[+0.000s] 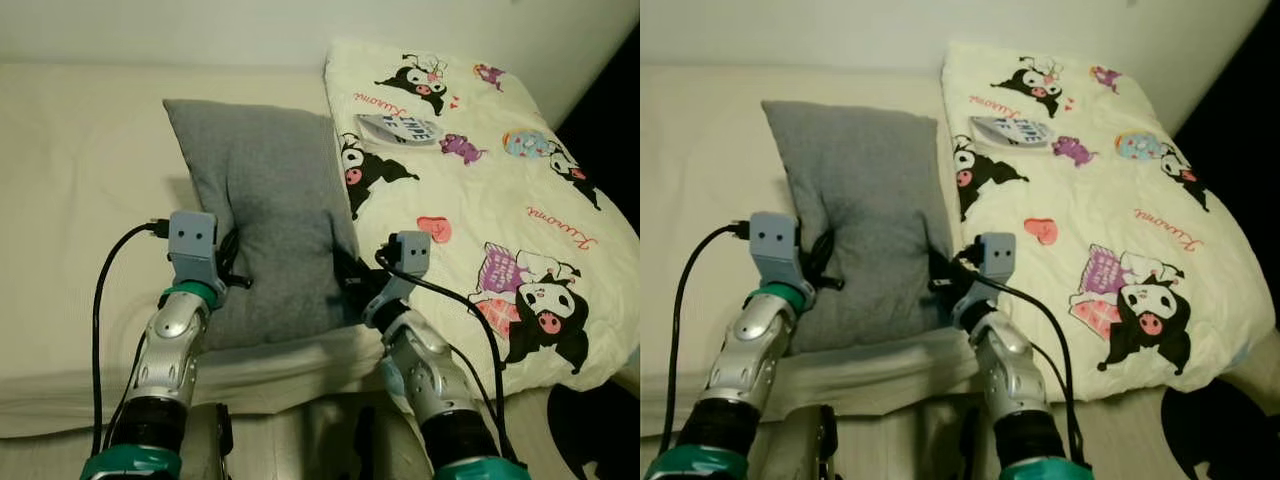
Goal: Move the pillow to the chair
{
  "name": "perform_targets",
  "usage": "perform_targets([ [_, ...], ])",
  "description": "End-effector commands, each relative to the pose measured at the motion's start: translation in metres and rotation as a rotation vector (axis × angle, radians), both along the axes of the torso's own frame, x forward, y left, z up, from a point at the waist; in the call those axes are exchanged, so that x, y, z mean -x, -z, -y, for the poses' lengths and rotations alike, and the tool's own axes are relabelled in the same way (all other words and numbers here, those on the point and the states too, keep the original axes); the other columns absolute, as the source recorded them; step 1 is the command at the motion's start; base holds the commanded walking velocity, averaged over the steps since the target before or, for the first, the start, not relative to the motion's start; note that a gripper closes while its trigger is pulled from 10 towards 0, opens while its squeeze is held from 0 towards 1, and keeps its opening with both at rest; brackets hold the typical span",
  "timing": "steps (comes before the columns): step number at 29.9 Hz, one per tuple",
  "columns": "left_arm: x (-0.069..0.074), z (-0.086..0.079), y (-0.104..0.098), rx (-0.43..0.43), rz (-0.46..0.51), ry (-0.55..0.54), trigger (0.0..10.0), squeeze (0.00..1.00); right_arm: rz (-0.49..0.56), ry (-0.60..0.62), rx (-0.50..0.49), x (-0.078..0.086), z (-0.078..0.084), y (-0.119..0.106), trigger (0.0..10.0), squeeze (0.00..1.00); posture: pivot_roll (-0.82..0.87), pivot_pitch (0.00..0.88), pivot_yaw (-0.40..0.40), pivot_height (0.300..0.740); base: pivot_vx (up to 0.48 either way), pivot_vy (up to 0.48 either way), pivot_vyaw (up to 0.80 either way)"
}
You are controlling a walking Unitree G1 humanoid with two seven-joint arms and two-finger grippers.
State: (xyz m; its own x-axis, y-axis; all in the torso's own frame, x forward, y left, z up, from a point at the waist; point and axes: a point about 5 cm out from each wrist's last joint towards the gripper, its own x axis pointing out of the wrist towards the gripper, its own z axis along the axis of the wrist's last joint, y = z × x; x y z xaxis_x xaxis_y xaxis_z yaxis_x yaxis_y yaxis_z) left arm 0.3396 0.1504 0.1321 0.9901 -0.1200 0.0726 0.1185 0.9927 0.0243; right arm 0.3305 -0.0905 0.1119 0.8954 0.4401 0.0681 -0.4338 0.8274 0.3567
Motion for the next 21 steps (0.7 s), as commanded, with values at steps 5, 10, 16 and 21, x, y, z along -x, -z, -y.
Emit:
perform_targets([
  [5,0.006,0.013,-0.006,-0.045,0.052,0.049,10.0,0.00,0.066,0.056,0.020,-0.002,0.000,-0.009,10.0,0.00,0.11,0.000,-0.028,0.595,0.000,0.000,0.00],
  [10,0.010,0.018,-0.006,-0.077,0.043,0.063,10.0,0.00,0.092,0.065,0.045,-0.001,0.001,-0.010,10.0,0.00,0.11,0.000,-0.035,0.600,0.000,0.000,0.00],
  [16,0.014,0.023,-0.007,-0.087,0.041,0.059,10.0,0.00,0.105,0.064,0.068,0.000,0.002,-0.011,10.0,0.00,0.10,0.000,-0.038,0.615,0.000,0.000,0.00],
  [21,0.016,0.022,-0.009,-0.086,0.036,0.041,10.0,0.00,0.100,0.070,0.076,0.002,0.004,-0.012,10.0,0.00,0.10,0.000,-0.037,0.630,0.000,0.000,0.00],
])
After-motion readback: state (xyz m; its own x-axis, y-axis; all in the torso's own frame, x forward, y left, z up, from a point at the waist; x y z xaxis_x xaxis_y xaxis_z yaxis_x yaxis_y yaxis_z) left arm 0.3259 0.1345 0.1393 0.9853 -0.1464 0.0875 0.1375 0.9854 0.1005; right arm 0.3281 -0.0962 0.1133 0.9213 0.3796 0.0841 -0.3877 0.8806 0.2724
